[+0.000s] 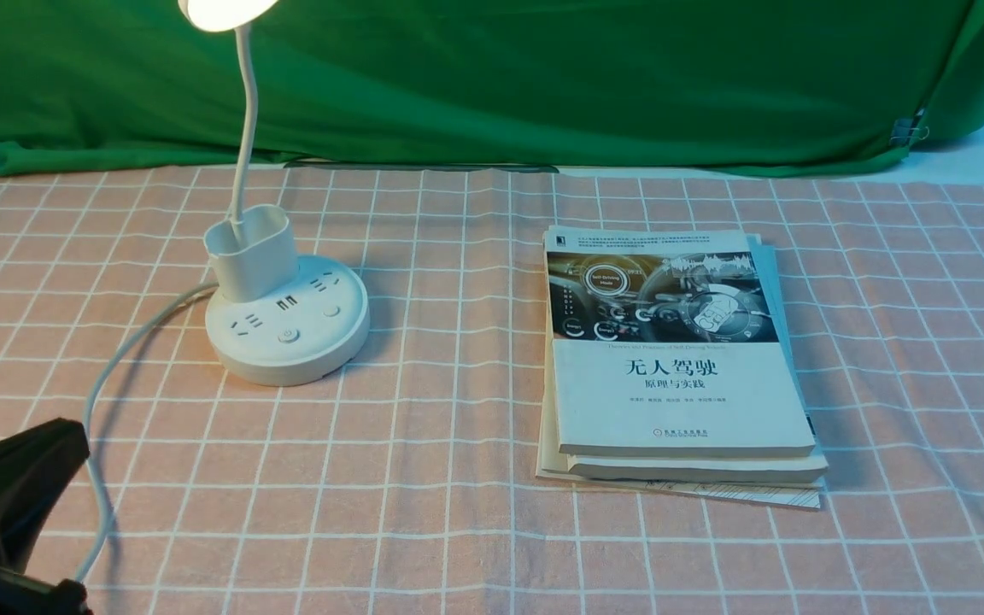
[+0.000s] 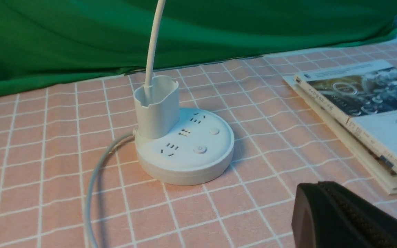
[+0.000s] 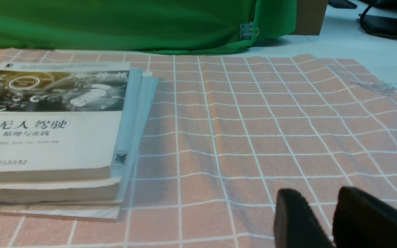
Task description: Turn on the table lamp on the pink coffee tablecloth with your hand.
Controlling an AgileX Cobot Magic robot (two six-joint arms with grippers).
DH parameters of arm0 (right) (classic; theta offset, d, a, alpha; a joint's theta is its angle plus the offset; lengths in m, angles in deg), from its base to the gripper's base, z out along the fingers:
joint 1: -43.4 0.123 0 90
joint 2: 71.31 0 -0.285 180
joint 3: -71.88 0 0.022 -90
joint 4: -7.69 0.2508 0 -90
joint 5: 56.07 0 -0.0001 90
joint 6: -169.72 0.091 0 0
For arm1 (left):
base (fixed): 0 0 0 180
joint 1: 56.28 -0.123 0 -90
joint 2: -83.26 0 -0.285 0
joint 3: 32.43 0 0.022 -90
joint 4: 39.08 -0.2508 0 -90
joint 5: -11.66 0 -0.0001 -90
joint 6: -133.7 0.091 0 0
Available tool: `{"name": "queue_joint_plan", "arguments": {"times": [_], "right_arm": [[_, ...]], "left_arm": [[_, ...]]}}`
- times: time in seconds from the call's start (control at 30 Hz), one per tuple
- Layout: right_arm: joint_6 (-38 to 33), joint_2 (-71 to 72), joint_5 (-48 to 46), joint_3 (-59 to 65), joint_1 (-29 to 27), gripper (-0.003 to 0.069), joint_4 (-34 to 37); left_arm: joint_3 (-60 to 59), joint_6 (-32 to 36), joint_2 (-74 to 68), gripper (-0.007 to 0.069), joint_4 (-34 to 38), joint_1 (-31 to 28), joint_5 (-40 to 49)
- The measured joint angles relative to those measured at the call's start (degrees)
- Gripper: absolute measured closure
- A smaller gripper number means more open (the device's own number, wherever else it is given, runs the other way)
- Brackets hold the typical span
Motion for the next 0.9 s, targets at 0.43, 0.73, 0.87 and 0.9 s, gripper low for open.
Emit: {"name": "queue_joint_plan", "arguments": {"times": [0.43, 0.73, 0.87, 0.9], "right_arm": [[0.0, 0.0, -0.05, 0.0, 0.0, 0.0421, 0.0], [0.0, 0.05, 0.06, 0.0, 0.0, 0.0421, 0.0], [0.0, 0.05, -0.02, 0.0, 0.0, 0.0421, 0.0], [0.0, 0.05, -0.02, 0.0, 0.0, 0.0421, 0.0]], "left_arm": [[-14.72, -15.43, 11.26, 0.0622, -16.06, -6.94, -18.34], [-16.17, -18.02, 23.54, 0.0622, -16.68, -13.02, -11.77], [-16.22, -18.02, 23.7, 0.0622, -12.7, -13.02, -0.15], [-16.28, -18.02, 23.7, 0.0622, -12.3, -13.02, 1.31]]}}
